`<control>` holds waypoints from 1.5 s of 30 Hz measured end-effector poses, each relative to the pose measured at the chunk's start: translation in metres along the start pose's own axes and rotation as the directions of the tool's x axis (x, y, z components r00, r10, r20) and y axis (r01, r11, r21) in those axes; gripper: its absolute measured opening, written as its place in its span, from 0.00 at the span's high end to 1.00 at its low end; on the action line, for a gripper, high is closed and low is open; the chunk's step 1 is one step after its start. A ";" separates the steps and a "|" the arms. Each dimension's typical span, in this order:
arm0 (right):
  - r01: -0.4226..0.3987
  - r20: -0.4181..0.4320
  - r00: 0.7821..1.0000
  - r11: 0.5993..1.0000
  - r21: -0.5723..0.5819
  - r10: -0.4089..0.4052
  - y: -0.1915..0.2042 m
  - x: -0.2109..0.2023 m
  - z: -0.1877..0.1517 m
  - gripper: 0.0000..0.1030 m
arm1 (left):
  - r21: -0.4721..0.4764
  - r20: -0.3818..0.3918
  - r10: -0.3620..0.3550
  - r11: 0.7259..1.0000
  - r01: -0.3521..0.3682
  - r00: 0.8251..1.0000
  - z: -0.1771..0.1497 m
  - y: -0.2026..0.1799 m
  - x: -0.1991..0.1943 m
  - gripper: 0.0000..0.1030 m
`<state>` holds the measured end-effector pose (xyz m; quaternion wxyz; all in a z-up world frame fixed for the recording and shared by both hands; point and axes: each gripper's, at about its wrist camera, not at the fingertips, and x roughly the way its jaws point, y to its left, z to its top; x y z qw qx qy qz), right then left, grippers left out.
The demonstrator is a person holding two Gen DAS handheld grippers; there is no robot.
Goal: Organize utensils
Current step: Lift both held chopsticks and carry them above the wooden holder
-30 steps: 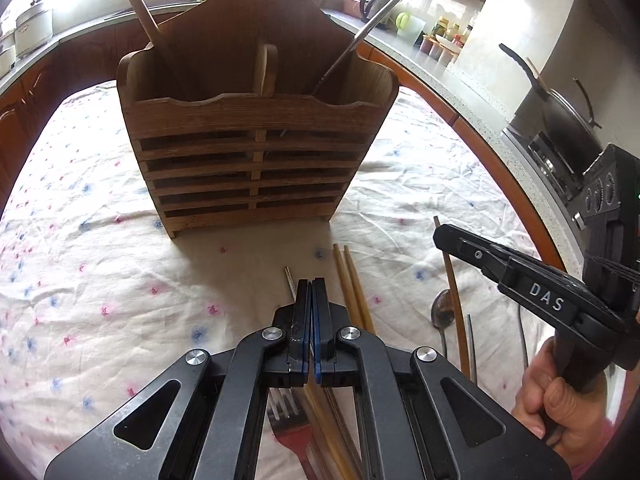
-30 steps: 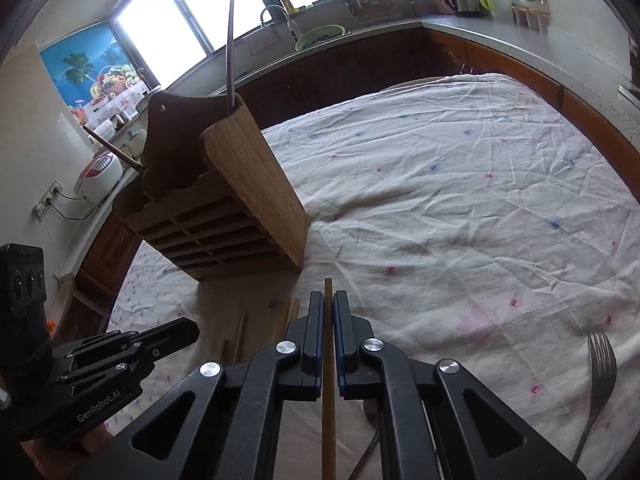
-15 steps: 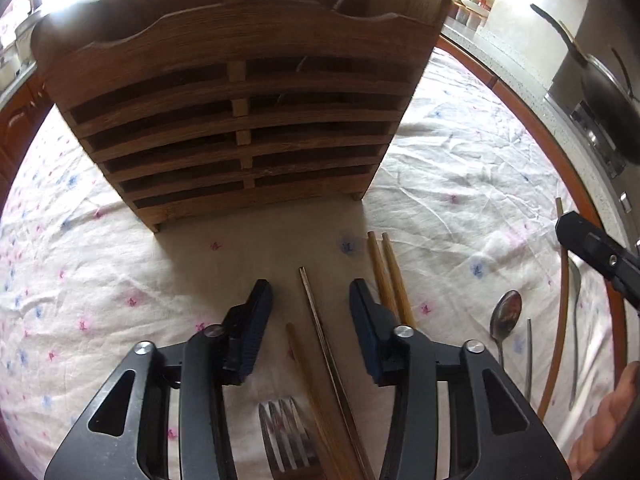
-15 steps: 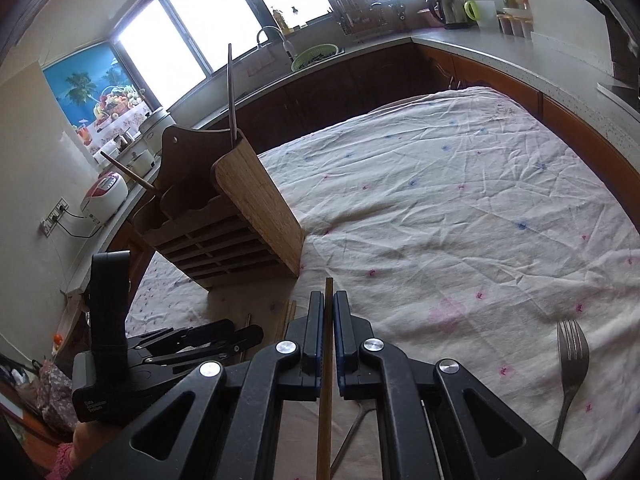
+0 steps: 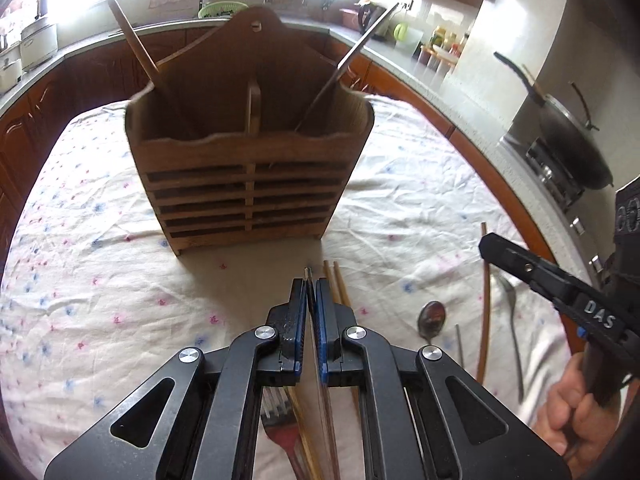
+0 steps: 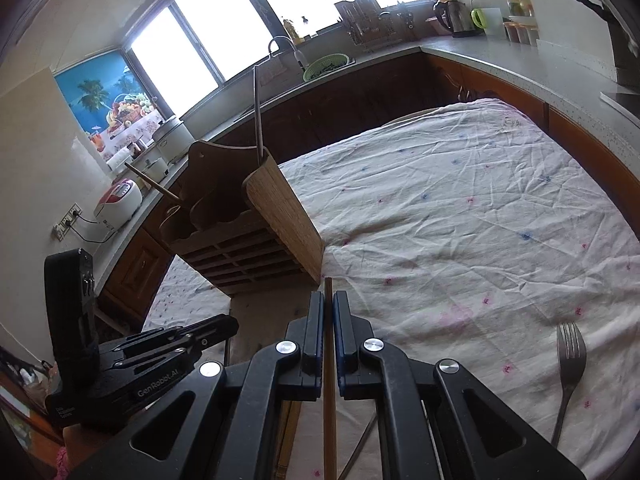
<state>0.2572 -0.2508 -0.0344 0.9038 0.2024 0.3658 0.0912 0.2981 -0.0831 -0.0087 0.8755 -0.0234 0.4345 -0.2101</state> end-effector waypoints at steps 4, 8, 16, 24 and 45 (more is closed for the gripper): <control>-0.024 0.025 0.999 1.000 -0.019 0.024 0.010 -0.016 0.002 0.95 | -0.041 0.066 -0.037 0.998 0.040 0.997 -0.003 0.008 -0.039 0.96; -0.041 0.049 0.998 0.998 -0.044 0.043 0.023 -0.032 0.002 0.96 | -0.062 0.126 -0.047 0.997 0.055 0.991 -0.011 0.009 -0.073 0.96; -0.068 0.080 0.994 0.994 -0.083 0.074 0.042 -0.057 -0.004 0.95 | -0.085 0.203 -0.074 0.992 0.093 0.976 -0.028 0.016 -0.119 0.97; -0.073 0.115 0.990 0.990 -0.118 0.087 0.053 -0.080 -0.009 0.96 | -0.087 0.249 -0.088 0.990 0.113 0.965 -0.045 0.013 -0.147 0.97; -0.061 0.222 0.970 0.986 -0.153 0.095 0.068 -0.101 0.010 0.96 | -0.102 0.415 -0.043 0.990 0.094 0.909 -0.025 0.021 -0.200 0.97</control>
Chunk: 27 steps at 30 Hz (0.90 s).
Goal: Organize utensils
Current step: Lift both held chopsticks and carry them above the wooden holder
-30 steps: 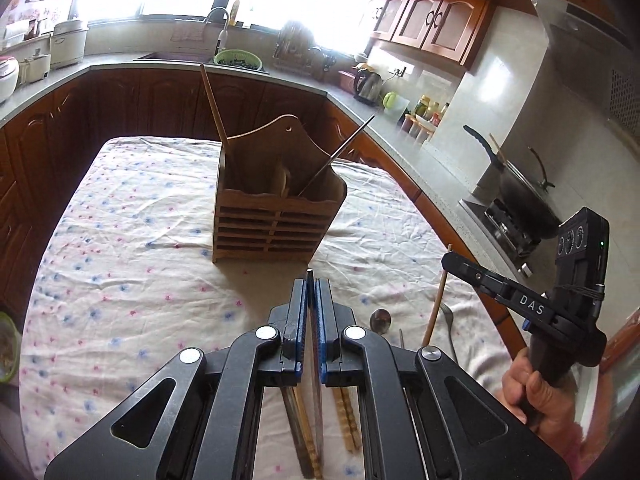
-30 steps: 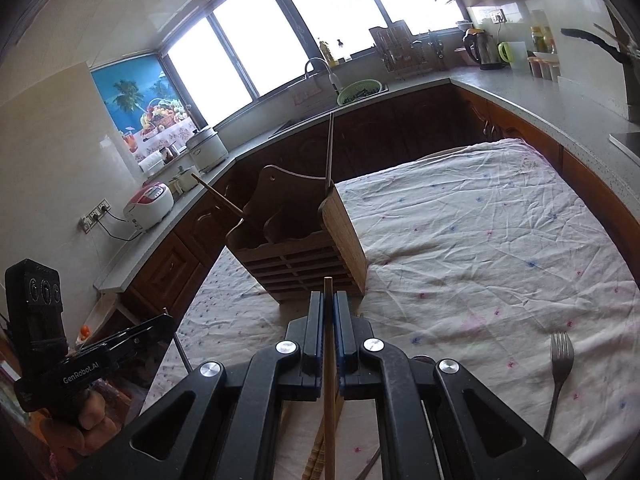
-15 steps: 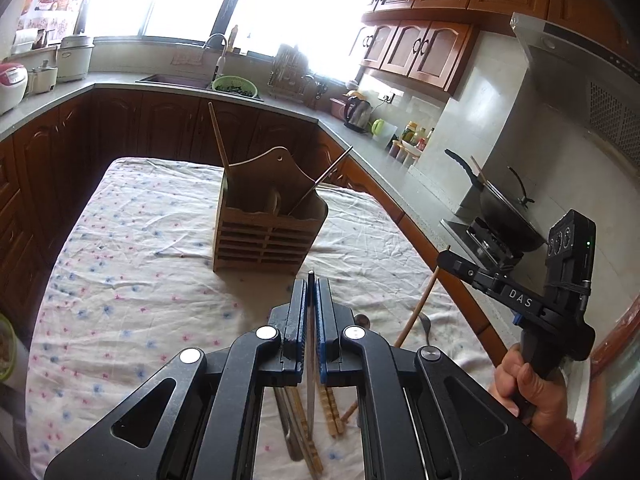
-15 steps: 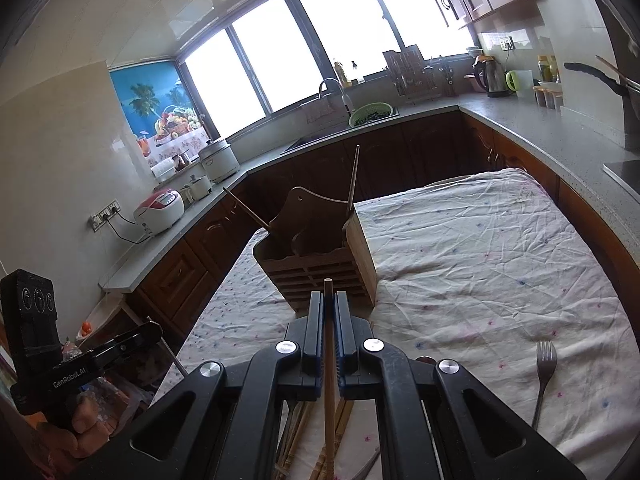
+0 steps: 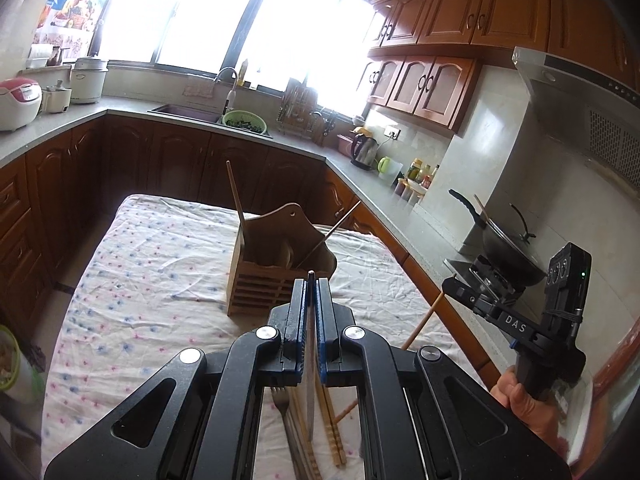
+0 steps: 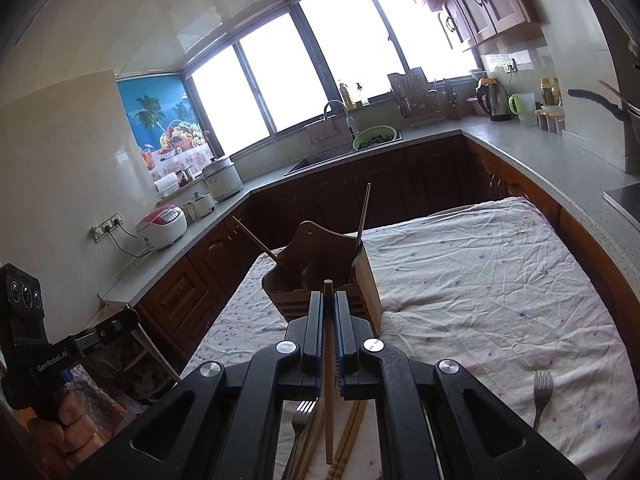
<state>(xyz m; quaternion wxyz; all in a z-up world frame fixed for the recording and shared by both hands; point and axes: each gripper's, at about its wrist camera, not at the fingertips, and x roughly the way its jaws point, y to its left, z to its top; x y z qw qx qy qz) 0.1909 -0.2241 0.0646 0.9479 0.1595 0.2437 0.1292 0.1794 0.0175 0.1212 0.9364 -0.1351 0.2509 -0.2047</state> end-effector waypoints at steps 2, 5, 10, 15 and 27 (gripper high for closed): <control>0.001 0.011 1.000 1.000 -0.001 -0.001 0.001 0.001 0.003 0.95 | -0.002 0.016 0.003 1.000 -0.003 1.000 0.006 0.001 0.000 0.97; 0.001 0.026 1.000 1.000 0.002 -0.001 0.001 0.004 0.009 0.95 | -0.002 0.040 0.010 1.000 -0.010 0.999 0.017 0.004 0.002 0.97; 0.001 0.066 0.998 1.000 0.013 -0.002 -0.002 0.010 0.022 0.96 | -0.010 0.079 0.028 1.000 -0.028 0.996 0.038 0.011 0.010 0.97; -0.010 0.132 0.991 0.999 0.030 0.006 -0.005 0.015 0.043 0.96 | -0.028 0.117 0.045 0.999 -0.042 0.992 0.060 0.019 0.021 0.97; 0.006 0.295 0.955 0.999 0.045 -0.019 -0.006 0.055 0.107 0.95 | -0.031 0.249 0.137 0.991 -0.134 0.959 0.123 0.034 0.067 0.97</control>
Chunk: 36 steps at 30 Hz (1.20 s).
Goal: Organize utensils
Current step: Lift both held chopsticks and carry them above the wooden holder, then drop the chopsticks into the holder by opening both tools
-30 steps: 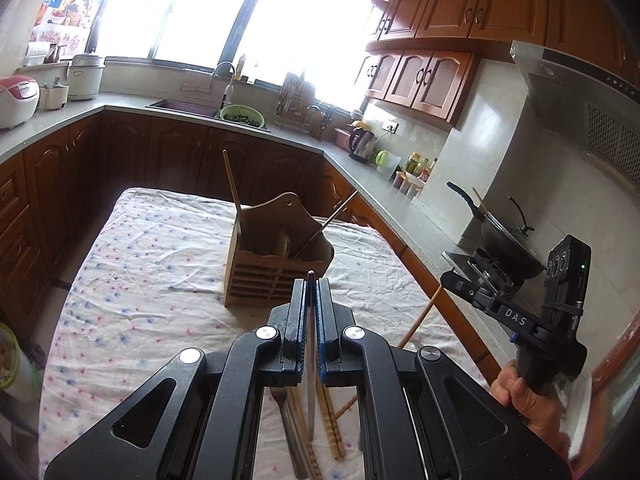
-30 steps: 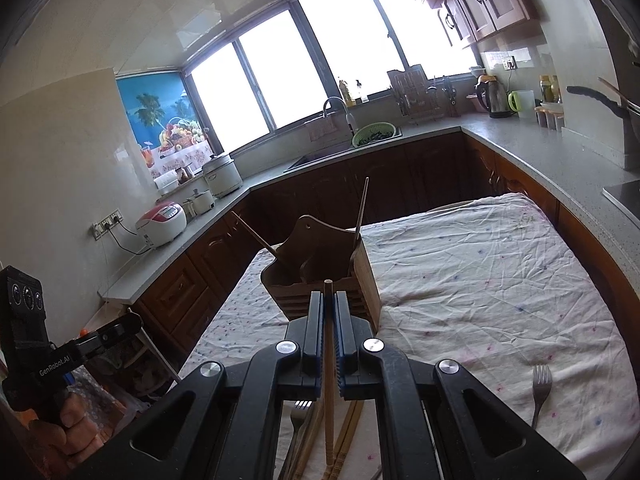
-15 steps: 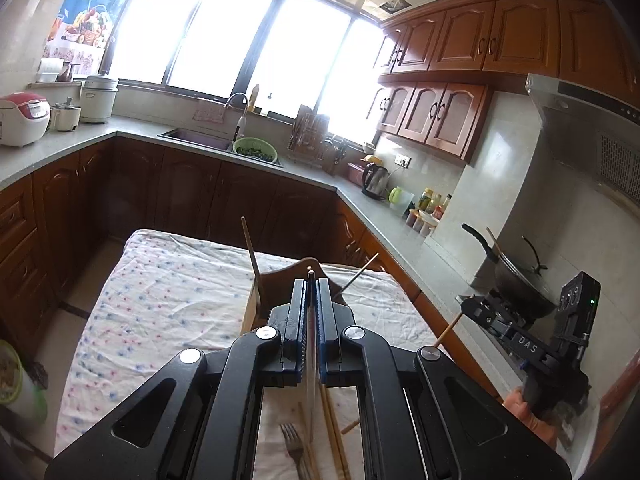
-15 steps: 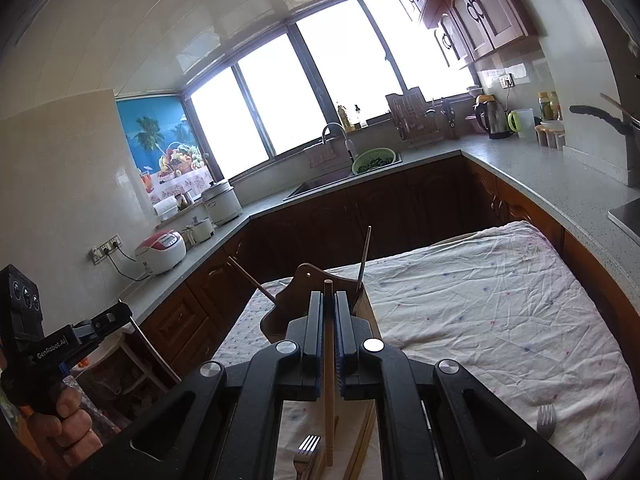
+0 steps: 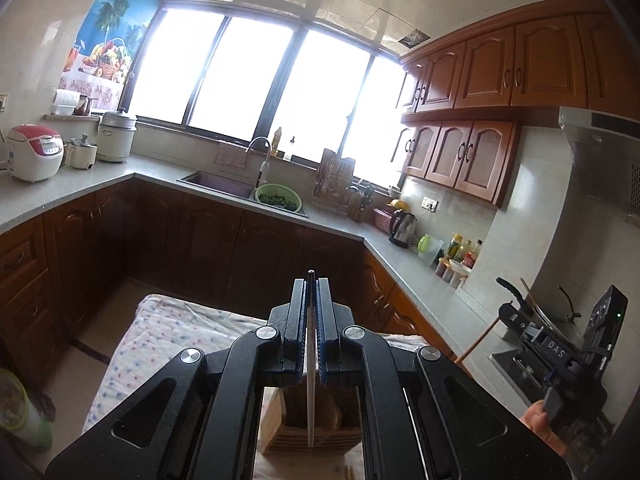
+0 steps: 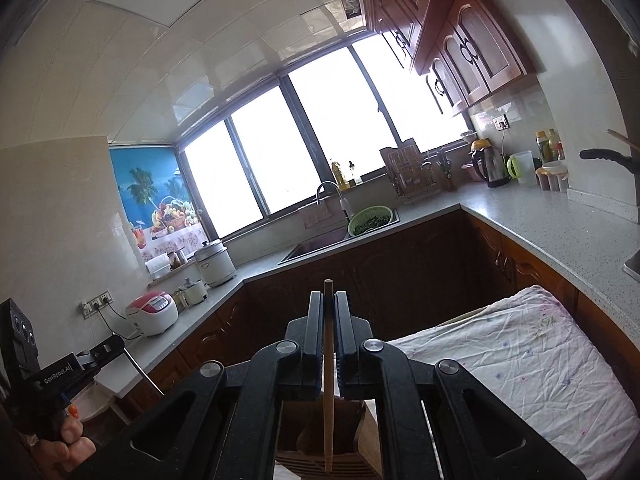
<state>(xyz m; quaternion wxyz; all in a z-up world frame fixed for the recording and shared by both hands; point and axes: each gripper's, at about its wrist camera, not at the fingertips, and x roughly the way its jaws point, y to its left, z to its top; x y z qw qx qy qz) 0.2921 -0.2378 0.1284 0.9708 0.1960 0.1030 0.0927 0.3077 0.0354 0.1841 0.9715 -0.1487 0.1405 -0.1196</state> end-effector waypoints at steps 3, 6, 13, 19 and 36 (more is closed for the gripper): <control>0.027 0.040 0.999 1.000 -0.007 -0.027 0.000 0.014 0.001 0.95 | -0.018 0.012 0.029 0.999 -0.028 1.000 -0.001 0.007 0.022 0.97; 0.043 0.043 0.998 0.999 -0.002 -0.043 -0.005 0.030 -0.005 0.95 | -0.057 0.007 0.047 0.997 -0.047 0.999 -0.010 0.017 0.042 0.97; 0.081 -0.002 0.997 0.997 0.003 -0.081 -0.019 0.059 -0.041 0.95 | -0.135 -0.033 0.079 0.987 -0.083 0.996 -0.050 0.038 0.078 0.97; 0.084 -0.015 0.996 0.996 0.039 -0.083 -0.030 0.071 -0.064 0.95 | -0.155 -0.058 0.081 0.984 -0.089 0.995 -0.073 0.043 0.093 0.97; 0.082 -0.095 0.992 0.997 0.010 -0.081 -0.028 0.081 -0.071 0.95 | -0.094 -0.132 0.073 0.992 -0.086 0.989 -0.086 0.032 0.107 0.96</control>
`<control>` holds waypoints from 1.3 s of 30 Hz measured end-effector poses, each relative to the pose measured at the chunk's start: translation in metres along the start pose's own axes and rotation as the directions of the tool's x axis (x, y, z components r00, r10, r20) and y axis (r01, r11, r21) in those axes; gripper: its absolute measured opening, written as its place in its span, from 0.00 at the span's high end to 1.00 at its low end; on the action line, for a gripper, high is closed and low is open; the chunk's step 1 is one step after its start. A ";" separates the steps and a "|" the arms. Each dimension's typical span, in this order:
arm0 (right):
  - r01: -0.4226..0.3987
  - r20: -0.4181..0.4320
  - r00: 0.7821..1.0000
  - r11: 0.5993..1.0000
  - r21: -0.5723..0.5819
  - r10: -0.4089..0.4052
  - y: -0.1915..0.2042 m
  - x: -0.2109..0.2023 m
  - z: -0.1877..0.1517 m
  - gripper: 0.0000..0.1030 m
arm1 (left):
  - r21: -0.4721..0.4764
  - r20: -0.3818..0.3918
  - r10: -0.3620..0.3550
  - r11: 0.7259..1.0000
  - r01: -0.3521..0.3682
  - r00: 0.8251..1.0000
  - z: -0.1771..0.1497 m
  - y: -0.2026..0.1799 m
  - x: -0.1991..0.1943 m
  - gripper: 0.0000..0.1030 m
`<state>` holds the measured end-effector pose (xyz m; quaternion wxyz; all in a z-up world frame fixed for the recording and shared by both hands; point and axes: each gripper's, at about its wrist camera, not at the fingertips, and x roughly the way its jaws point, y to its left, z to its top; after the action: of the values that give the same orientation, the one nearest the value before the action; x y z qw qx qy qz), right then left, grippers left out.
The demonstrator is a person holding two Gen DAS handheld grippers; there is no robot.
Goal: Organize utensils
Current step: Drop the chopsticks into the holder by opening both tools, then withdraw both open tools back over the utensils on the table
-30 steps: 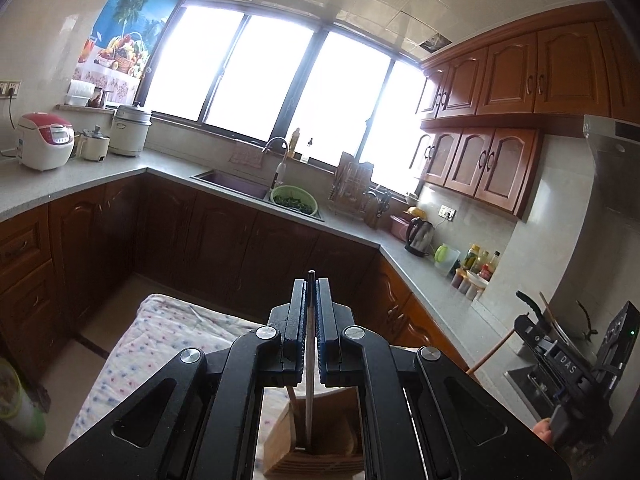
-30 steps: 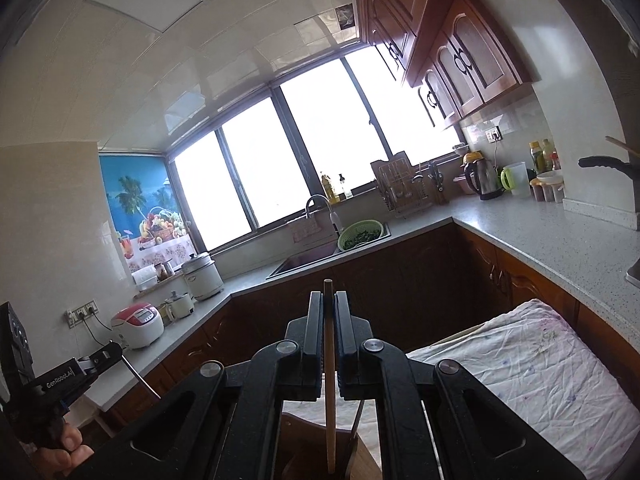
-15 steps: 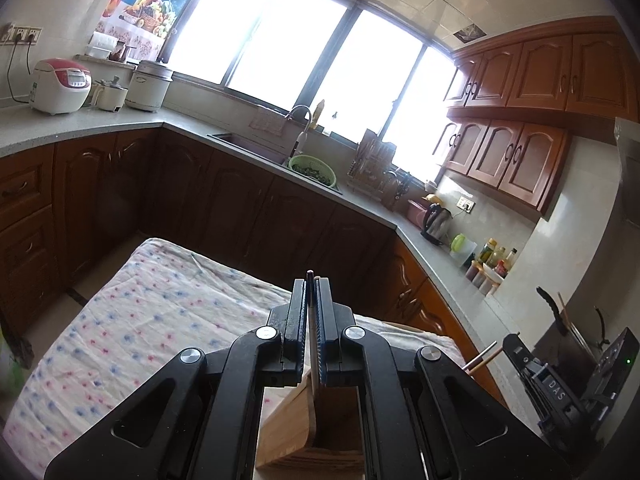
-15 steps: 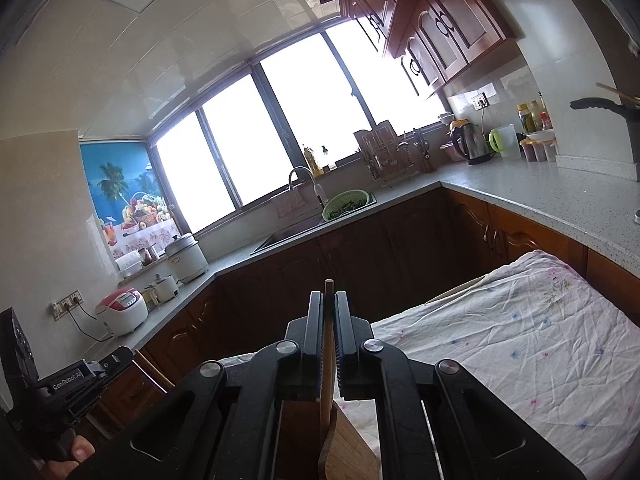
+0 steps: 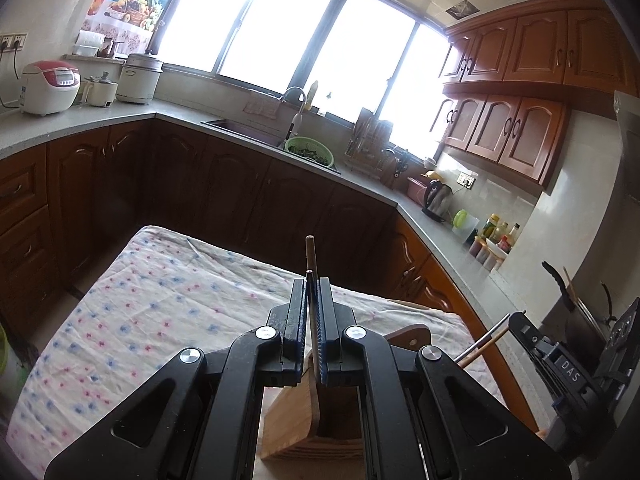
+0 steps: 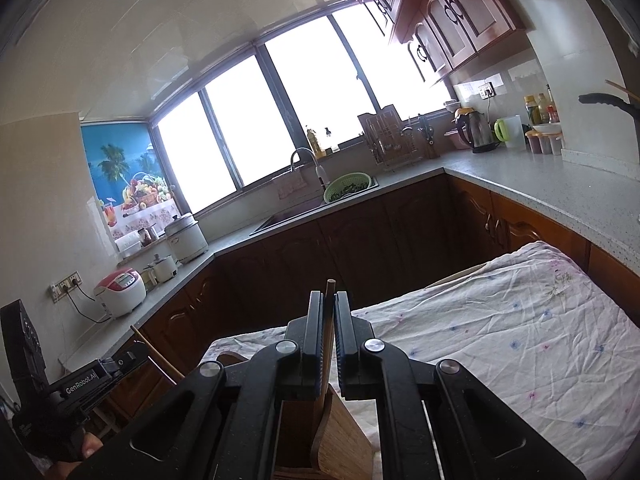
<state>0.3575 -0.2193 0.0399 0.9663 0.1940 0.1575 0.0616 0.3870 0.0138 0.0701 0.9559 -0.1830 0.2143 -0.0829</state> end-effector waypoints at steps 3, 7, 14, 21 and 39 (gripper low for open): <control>0.000 -0.009 1.000 1.000 -0.002 0.000 0.001 0.001 0.001 0.94 | 0.000 -0.004 0.000 1.000 0.000 1.000 0.001 0.000 0.000 0.96; -0.016 -0.025 1.000 1.000 -0.005 0.016 0.003 0.001 0.002 0.84 | -0.013 -0.025 -0.016 1.000 0.015 1.000 0.002 0.003 -0.003 0.95; -0.033 -0.002 0.999 0.999 0.028 0.033 -0.005 -0.024 0.002 0.32 | -0.041 -0.023 -0.004 0.999 0.003 1.000 -0.004 0.012 -0.030 0.29; -0.048 -0.011 0.999 0.997 0.056 0.049 -0.013 -0.054 -0.001 0.10 | -0.067 -0.048 0.004 0.998 -0.007 0.999 -0.017 0.023 -0.062 0.18; -0.057 -0.153 0.986 0.998 0.018 0.059 -0.014 -0.136 -0.053 0.06 | -0.052 -0.225 0.011 0.998 -0.023 0.974 -0.102 0.030 -0.130 0.18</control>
<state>0.2124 -0.2381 0.0259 0.9478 0.1996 0.2259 0.1036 0.2284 0.0406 0.0222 0.9210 -0.1964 0.3246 -0.0889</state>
